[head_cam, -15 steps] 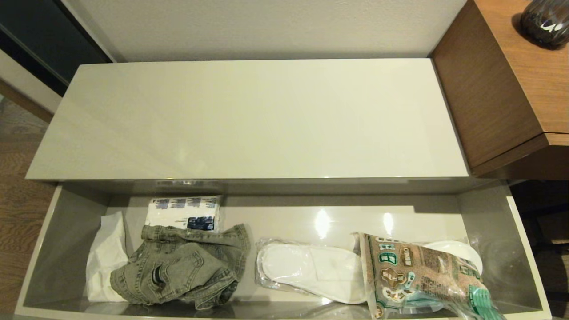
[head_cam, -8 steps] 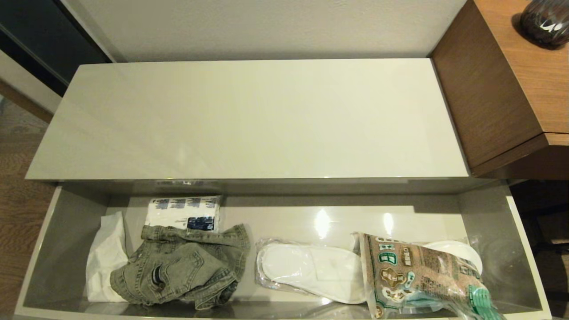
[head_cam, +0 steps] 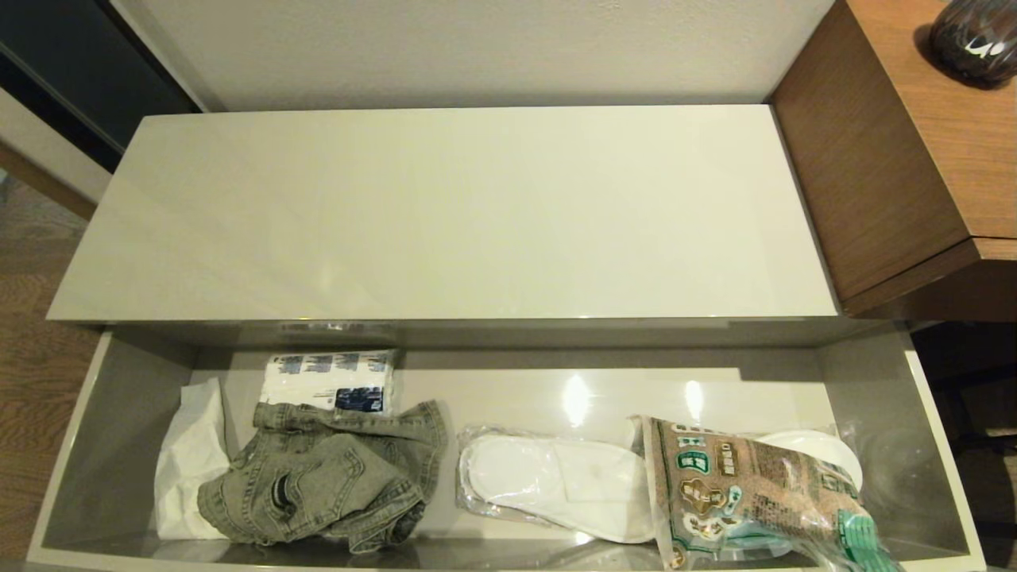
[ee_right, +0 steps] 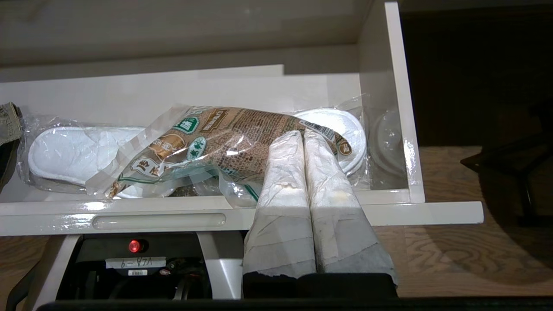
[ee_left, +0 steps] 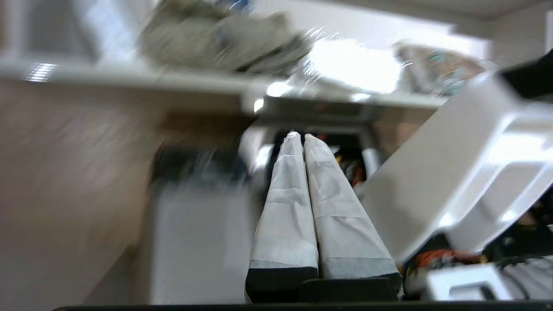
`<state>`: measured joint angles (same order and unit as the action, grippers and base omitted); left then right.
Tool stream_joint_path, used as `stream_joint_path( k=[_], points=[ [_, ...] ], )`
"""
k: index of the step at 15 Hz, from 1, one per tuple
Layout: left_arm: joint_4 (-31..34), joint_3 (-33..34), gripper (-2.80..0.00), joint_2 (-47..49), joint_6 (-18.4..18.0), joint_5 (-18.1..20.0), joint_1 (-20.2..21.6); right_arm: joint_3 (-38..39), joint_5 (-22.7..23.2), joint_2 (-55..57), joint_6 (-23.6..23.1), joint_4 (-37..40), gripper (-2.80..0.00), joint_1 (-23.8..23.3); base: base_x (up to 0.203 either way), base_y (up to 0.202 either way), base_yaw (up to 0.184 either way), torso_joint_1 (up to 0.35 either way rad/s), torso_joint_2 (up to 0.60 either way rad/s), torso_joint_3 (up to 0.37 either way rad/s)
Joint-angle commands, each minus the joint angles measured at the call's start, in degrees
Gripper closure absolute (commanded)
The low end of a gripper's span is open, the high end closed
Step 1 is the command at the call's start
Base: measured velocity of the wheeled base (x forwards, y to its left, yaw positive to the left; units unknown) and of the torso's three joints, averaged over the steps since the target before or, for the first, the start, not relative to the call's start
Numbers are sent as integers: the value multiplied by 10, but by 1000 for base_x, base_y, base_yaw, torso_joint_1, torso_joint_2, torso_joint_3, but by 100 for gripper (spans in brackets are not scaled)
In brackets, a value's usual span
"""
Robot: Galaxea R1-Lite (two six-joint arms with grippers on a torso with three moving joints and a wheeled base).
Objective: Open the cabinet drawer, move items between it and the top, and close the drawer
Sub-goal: Take out the disposable slippers from the drawer
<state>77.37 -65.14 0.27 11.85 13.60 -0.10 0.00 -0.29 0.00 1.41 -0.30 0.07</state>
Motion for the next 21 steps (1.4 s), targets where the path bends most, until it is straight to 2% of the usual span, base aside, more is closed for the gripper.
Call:
stream_joint_path(
  k=[1,4,7,9,10,11,13,21],
  points=[
    [-180,136,0,-1,-2,9,0,0,0,1,0,0,0,0,0,0,0,0,0,0],
    [-380,294,0,-1,-11,-36,0,0,0,1,0,0,0,0,0,0,0,0,0,0],
    [-507,433,0,-1,-34,-99,0,0,0,1,0,0,0,0,0,0,0,0,0,0],
    [-630,551,0,-1,-51,-119,0,0,0,1,0,0,0,0,0,0,0,0,0,0],
    [-713,610,0,-1,-65,-126,0,0,0,1,0,0,0,0,0,0,0,0,0,0],
    [-763,646,0,-1,-74,-130,0,0,0,1,0,0,0,0,0,0,0,0,0,0],
    [-793,652,0,-1,-93,-139,0,0,0,1,0,0,0,0,0,0,0,0,0,0],
    [-792,651,0,-1,-99,-142,0,0,0,1,0,0,0,0,0,0,0,0,0,0]
  ],
)
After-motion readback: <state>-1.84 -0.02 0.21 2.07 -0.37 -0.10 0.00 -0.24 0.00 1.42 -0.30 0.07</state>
